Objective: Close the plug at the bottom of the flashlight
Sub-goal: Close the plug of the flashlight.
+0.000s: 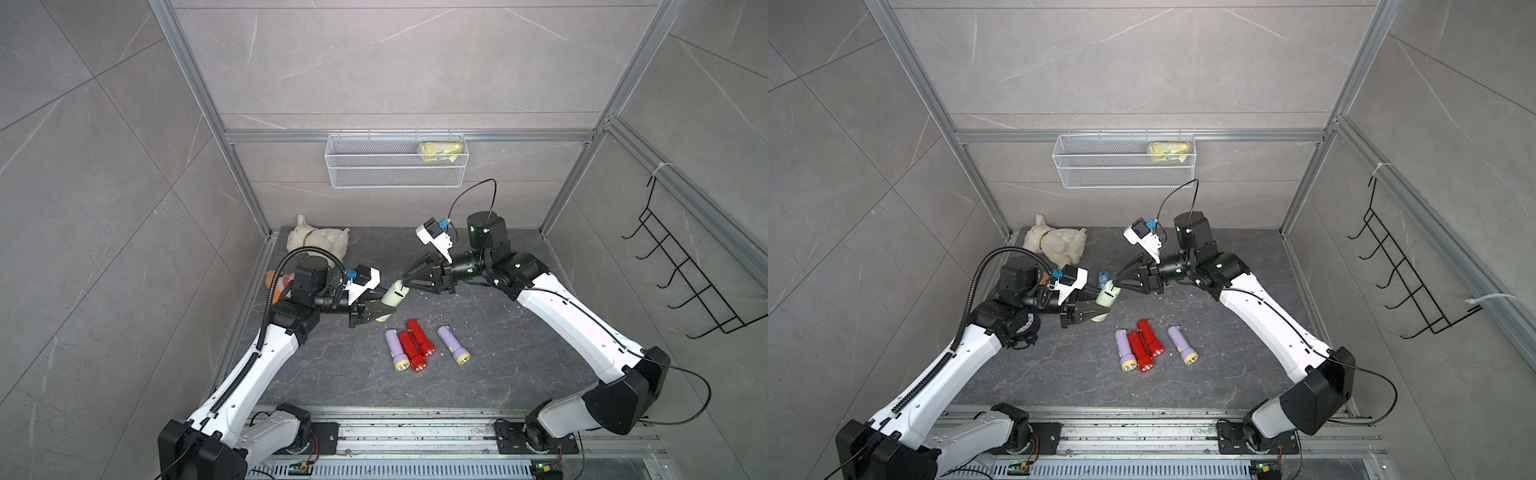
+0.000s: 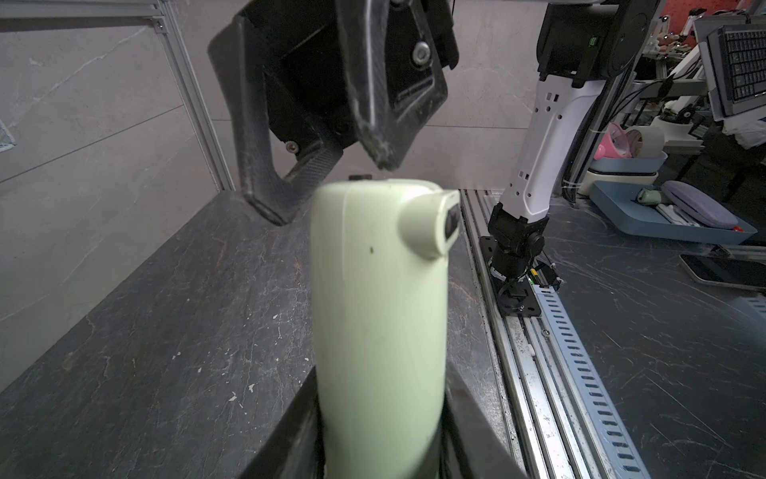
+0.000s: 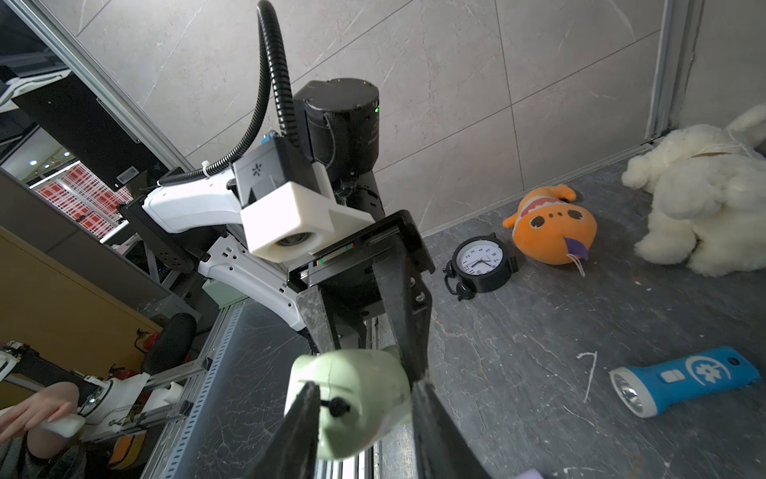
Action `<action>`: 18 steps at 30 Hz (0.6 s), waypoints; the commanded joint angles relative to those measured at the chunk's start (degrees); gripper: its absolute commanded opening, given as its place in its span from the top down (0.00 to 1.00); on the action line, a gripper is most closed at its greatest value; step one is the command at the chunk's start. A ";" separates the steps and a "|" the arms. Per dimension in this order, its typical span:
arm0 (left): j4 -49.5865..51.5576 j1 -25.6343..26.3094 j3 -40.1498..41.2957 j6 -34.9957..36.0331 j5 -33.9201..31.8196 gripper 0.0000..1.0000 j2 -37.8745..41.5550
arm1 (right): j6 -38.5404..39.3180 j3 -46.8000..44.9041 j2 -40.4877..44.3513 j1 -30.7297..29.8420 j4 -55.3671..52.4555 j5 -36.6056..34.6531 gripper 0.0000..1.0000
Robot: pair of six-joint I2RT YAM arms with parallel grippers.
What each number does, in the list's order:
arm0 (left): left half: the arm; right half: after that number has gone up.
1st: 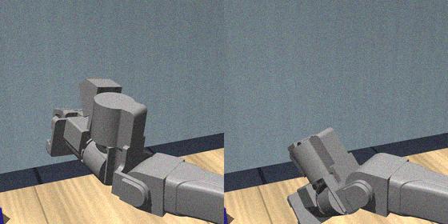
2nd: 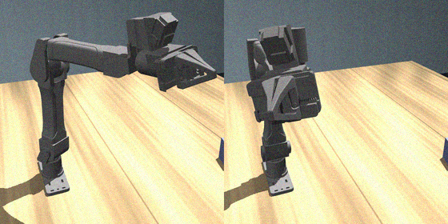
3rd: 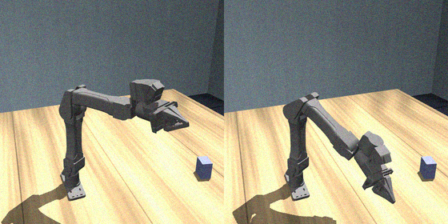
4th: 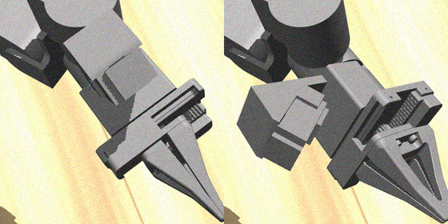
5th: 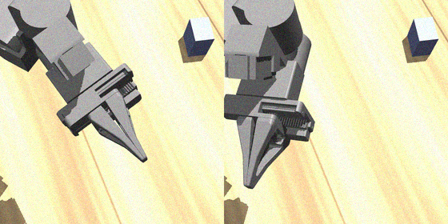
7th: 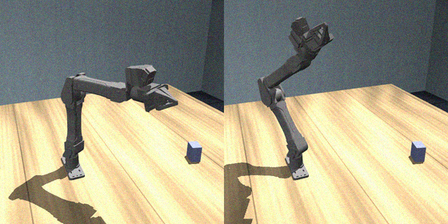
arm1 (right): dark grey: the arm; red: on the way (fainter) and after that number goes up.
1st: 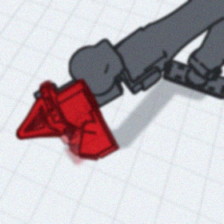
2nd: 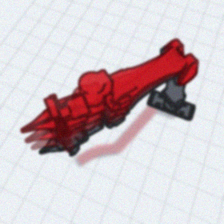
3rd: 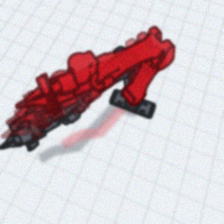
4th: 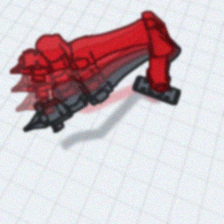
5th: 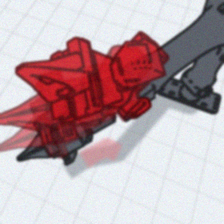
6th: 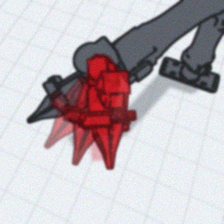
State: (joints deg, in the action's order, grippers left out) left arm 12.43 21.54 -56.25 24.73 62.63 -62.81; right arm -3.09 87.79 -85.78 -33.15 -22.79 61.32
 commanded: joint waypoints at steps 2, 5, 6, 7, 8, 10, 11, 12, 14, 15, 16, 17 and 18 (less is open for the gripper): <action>-0.14 -0.09 -2.55 1.33 1.59 1.00 0.09 | 2.14 1.33 0.53 -0.54 -2.33 0.32 0.60; -0.05 -0.08 -2.55 1.44 1.60 1.00 0.12 | 2.57 1.45 -0.03 -0.74 -2.79 -0.24 0.63; -0.08 -0.09 -2.55 1.46 1.61 1.00 0.22 | 2.72 1.54 -0.47 -0.80 -2.83 -0.01 0.67; -0.04 -0.09 -2.59 1.38 1.53 1.00 0.17 | 2.77 1.75 -0.89 -0.72 -3.04 0.31 0.70; -0.06 -0.09 -2.56 1.37 1.53 1.00 0.15 | 2.71 1.71 -1.14 -0.80 -3.05 0.45 0.72; -0.11 -0.09 -2.56 1.46 1.52 1.00 0.25 | 2.75 1.71 -1.64 -0.82 -2.99 0.65 0.76; -0.04 -0.09 -2.63 1.51 1.62 1.00 0.31 | 2.79 1.76 -1.80 -0.78 -2.97 0.89 0.77; -0.04 -0.09 -2.54 1.55 1.62 1.00 0.28 | 2.75 1.77 -1.89 -0.78 -2.92 0.99 0.78; -0.11 -0.09 -2.47 1.55 1.62 1.00 0.30 | 2.81 1.51 -1.98 -0.78 -2.63 1.25 0.79; -0.08 -0.09 -2.51 1.59 1.62 1.00 0.27 | 2.83 1.25 -2.11 -0.78 -2.29 1.34 0.81; -0.06 -0.09 -2.49 1.64 1.69 1.00 0.29 | 2.86 1.23 -2.03 -0.78 -2.13 1.35 0.81; -0.03 -0.09 -2.46 1.64 1.70 1.00 0.23 | 3.03 1.13 -2.16 -0.78 -2.02 1.35 0.82; -0.04 -0.09 -2.50 1.68 1.75 1.00 0.39 | 2.96 1.06 -2.34 -0.70 -1.79 1.35 0.81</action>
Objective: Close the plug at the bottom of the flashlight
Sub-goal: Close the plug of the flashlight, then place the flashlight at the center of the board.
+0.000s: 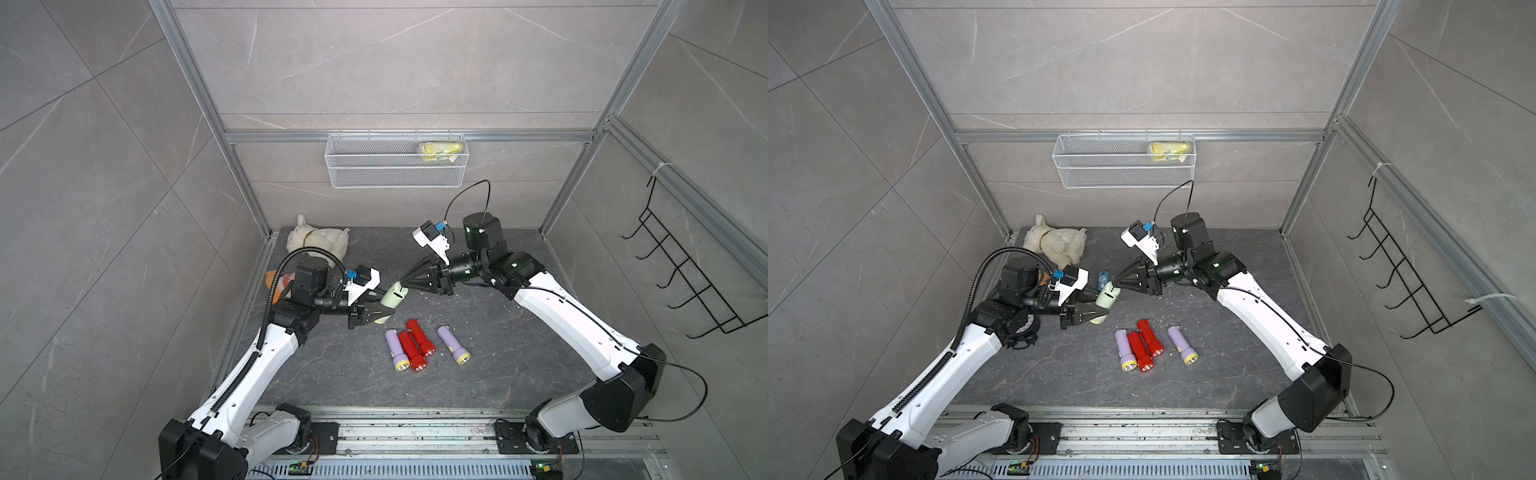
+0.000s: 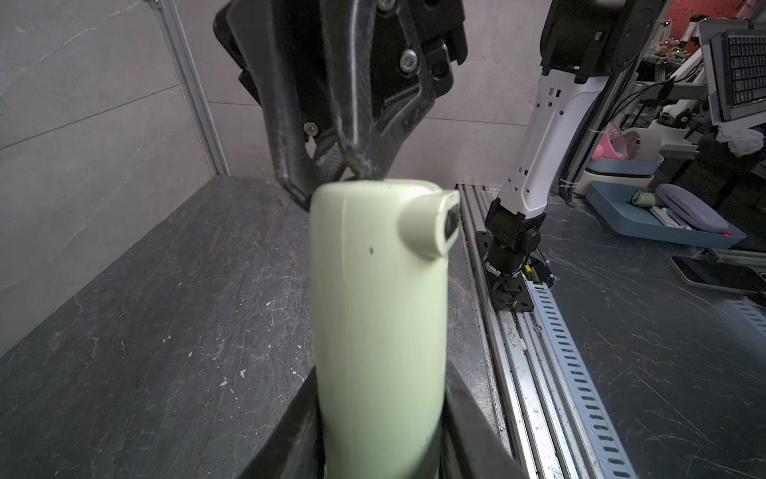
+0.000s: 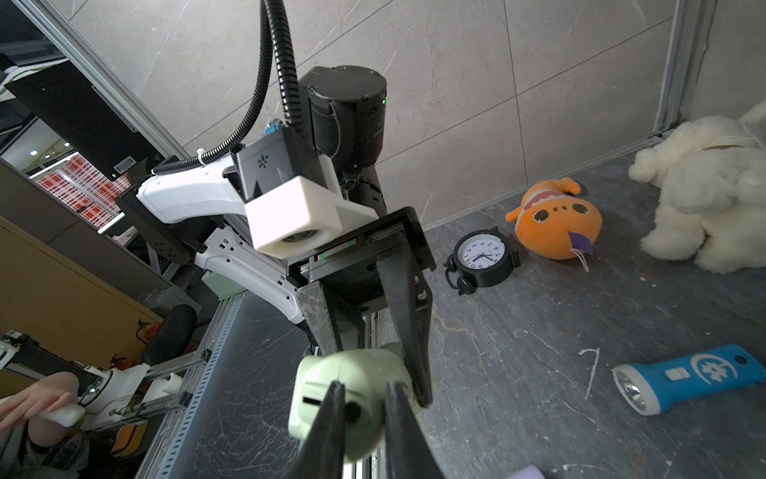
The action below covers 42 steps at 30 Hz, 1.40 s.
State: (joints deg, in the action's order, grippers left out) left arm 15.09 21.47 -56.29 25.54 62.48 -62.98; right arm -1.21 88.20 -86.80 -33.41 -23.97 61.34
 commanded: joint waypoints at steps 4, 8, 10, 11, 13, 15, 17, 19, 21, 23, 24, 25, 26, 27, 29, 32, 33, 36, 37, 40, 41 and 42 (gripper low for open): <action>-2.68 0.01 -2.17 1.01 2.10 1.00 0.96 | 0.70 0.56 -1.82 -0.13 0.00 1.02 0.76; -2.59 -0.03 -2.14 1.21 2.12 1.00 1.14 | -4.23 -1.04 -1.70 2.22 4.92 0.89 0.61; -2.55 -0.03 -2.15 1.18 2.09 1.00 1.02 | -7.51 -2.55 -1.20 3.68 9.20 2.14 0.59; -2.52 -0.02 -2.20 1.18 2.21 1.00 0.86 | -8.87 -3.28 -0.92 4.34 11.24 2.51 0.59; -2.52 -0.03 -2.16 1.18 2.47 1.00 0.75 | -9.90 -3.98 -0.64 5.34 12.75 2.48 0.58; -2.78 -0.03 -2.30 0.79 2.35 1.00 0.44 | -9.66 -4.00 -0.51 6.36 11.80 1.40 0.58; -3.88 -0.03 -2.67 -0.91 1.13 1.00 -0.16 | -9.11 -4.08 -0.43 7.28 10.28 -1.05 0.58; -5.28 -0.03 -3.41 -3.69 -2.16 1.00 -1.50 | -9.02 -4.92 0.54 8.40 9.03 -5.99 0.58; -7.39 -0.03 -4.88 -9.69 -9.44 1.00 -4.36 | -9.69 -6.98 2.47 9.95 8.91 -12.19 0.59; -7.92 -0.03 -7.85 -16.55 -17.79 1.00 -8.71 | -10.48 -9.58 4.75 11.05 9.53 -18.47 0.59; -7.62 -0.03 -10.21 -21.28 -22.88 1.00 -11.85 | -10.48 -10.65 6.05 11.25 9.14 -22.26 0.59; -6.26 -0.03 -12.89 -25.27 -26.53 1.00 -14.89 | -10.35 -11.74 7.04 11.42 9.03 -24.74 0.59; -4.01 -0.03 -16.19 -29.27 -30.20 1.00 -18.54 | -10.18 -13.00 8.70 11.50 8.86 -28.71 0.59; -1.81 0.04 -19.30 -33.06 -33.43 1.00 -22.19 | -10.15 -14.01 9.82 11.50 8.76 -31.11 0.59; 1.37 0.20 -24.04 -40.12 -38.03 1.00 -28.63 | -9.80 -15.68 12.36 11.35 8.18 -36.00 0.59; 7.76 2.18 -30.42 -48.66 -44.61 1.00 -36.87 | -8.91 -16.92 15.75 11.50 5.54 -41.01 0.59; 9.02 3.03 -31.39 -51.45 -47.47 1.00 -38.81 | -8.64 -17.33 16.70 11.44 4.89 -41.75 0.59; 11.09 5.79 -30.68 -59.92 -56.45 1.00 -41.82 | -8.24 -18.14 18.78 11.44 3.50 -43.25 0.59; 11.68 6.83 -30.23 -61.53 -59.15 1.00 -42.36 | -8.29 -18.45 19.13 11.51 3.40 -43.53 0.59; 13.64 11.00 -30.04 -63.22 -64.93 1.00 -44.51 | -8.67 -19.12 19.79 11.45 3.58 -43.92 0.59; 14.45 11.95 -30.76 -63.75 -65.33 1.00 -45.82 | -9.12 -19.12 19.91 11.54 3.64 -43.85 0.59; 14.70 12.60 -31.39 -64.19 -65.22 1.00 -47.12 | -9.42 -19.16 19.91 11.45 3.98 -43.28 0.59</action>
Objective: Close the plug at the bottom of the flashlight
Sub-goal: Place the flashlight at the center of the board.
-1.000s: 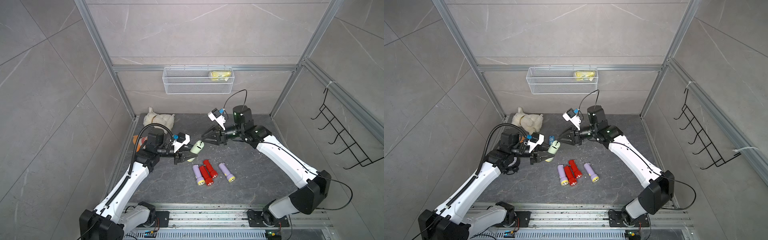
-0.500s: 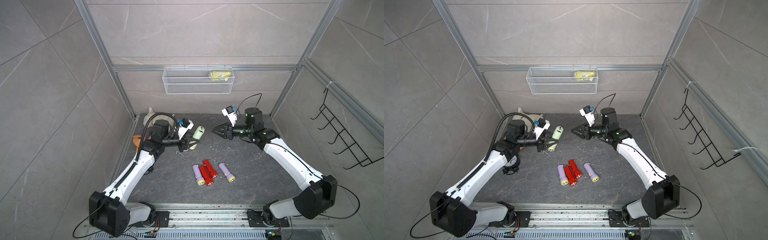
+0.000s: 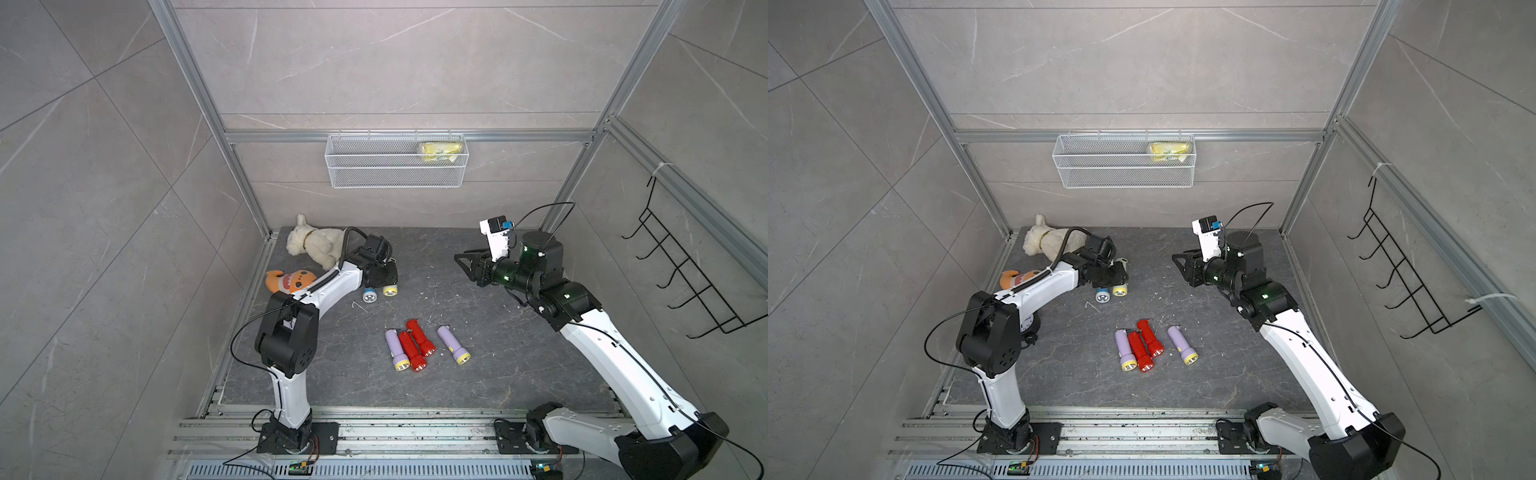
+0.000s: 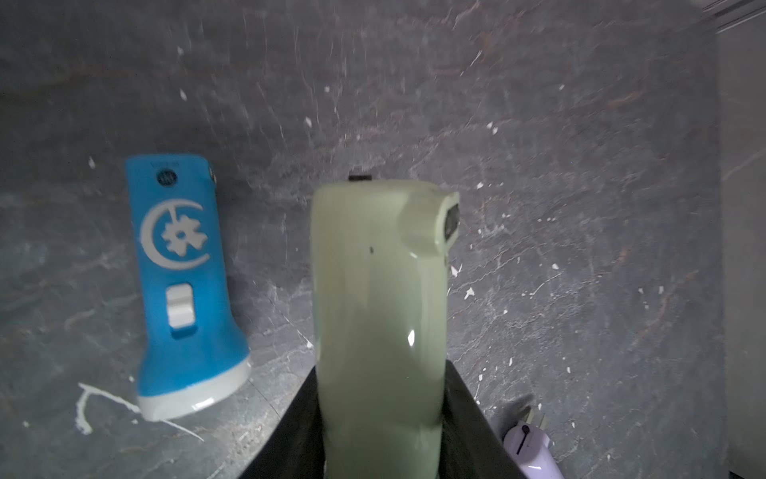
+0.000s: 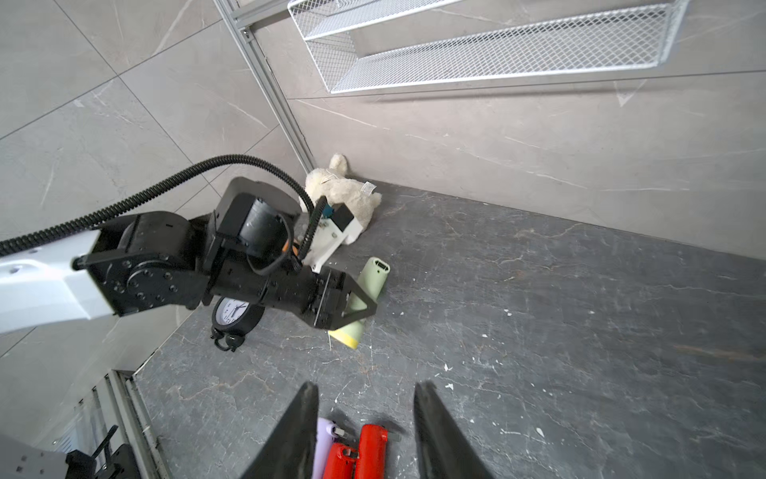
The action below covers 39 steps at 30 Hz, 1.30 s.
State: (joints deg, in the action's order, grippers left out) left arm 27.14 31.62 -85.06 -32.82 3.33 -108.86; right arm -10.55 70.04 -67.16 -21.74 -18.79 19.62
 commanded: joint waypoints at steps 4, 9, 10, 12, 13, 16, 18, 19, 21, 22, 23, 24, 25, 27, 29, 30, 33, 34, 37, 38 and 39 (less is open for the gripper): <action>4.54 3.21 -3.63 -8.39 -9.39 1.00 -4.28 | -1.01 -1.12 0.73 -0.21 -1.03 -0.15 0.60; 5.42 1.82 -4.64 -8.87 -10.37 1.00 -7.02 | -1.26 -1.98 1.90 -0.24 -0.38 0.16 0.60; 5.41 1.57 -5.00 -9.24 -10.32 1.00 -7.65 | -1.28 -2.08 1.95 -0.27 -0.42 0.10 0.59; 4.97 1.02 -5.69 -9.71 -9.99 1.00 -9.06 | -1.14 -2.10 1.91 -0.20 -0.61 0.09 0.60; 4.77 0.81 -5.97 -9.85 -9.93 1.00 -9.59 | -1.14 -2.09 1.90 -0.21 -0.72 -0.09 0.59; 4.32 -0.12 -7.01 -9.98 -9.52 0.97 -11.06 | -1.10 -2.00 1.67 -0.10 -0.86 -0.13 0.59; 3.81 -0.41 -7.68 -9.65 -9.01 0.97 -11.83 | -1.06 -1.88 1.18 -0.22 -0.83 0.16 0.59; 3.72 -0.50 -7.99 -9.46 -8.81 0.97 -12.22 | -1.06 -1.87 1.00 -0.28 -0.83 0.31 0.59; 3.62 -0.53 -8.94 -8.68 -8.27 0.97 -13.05 | -1.17 -1.75 0.46 -0.24 -0.90 0.51 0.59; 3.80 -0.53 -9.37 -8.54 -8.10 0.97 -13.53 | -1.08 -1.66 0.25 -0.24 -1.03 0.59 0.59; 3.56 -0.67 -9.64 -8.21 -7.83 0.97 -13.96 | -1.12 -1.66 0.11 -0.14 -1.12 0.64 0.59; 3.54 -0.66 -10.09 -8.07 -7.58 0.96 -14.46 | -1.06 -1.69 0.09 -0.28 -0.97 0.60 0.60; 3.77 -0.70 -10.63 -7.92 -7.27 0.94 -14.99 | -1.14 -1.81 0.18 -0.24 -0.75 0.60 0.59; 4.79 -0.77 -11.77 -7.45 -7.23 0.83 -16.01 | -0.97 -1.87 0.29 -0.19 -0.64 0.51 0.59; 5.11 -0.92 -11.89 -7.50 -7.52 0.69 -16.30 | -0.82 -1.85 0.42 -0.15 -0.77 0.34 0.59; 5.25 -0.95 -11.89 -7.67 -7.76 0.64 -16.30 | -0.81 -1.94 0.44 -0.22 -0.71 0.25 0.59; 5.67 -1.03 -11.82 -7.75 -8.24 0.48 -15.63 | -0.79 -2.10 0.24 -0.23 -0.55 0.25 0.59; 5.87 -1.03 -11.82 -7.55 -8.41 0.44 -15.32 | -0.84 -2.06 0.11 -0.19 -0.47 0.25 0.59; 5.85 -1.03 -11.49 -6.74 -8.35 0.40 -14.48 | -0.88 -2.20 -0.37 -0.24 -0.39 0.42 0.60; 5.94 -1.07 -11.51 -6.69 -8.11 0.40 -14.21 | -0.92 -2.27 -0.42 -0.15 -0.37 0.51 0.59; 6.06 -1.03 -11.37 -6.69 -8.00 0.40 -13.99 | -0.97 -2.22 -0.45 -0.15 -0.36 0.59 0.60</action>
State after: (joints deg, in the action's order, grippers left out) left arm 31.75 30.81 -95.26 -40.53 -4.43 -125.08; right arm -10.98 68.45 -67.07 -21.71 -19.49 19.49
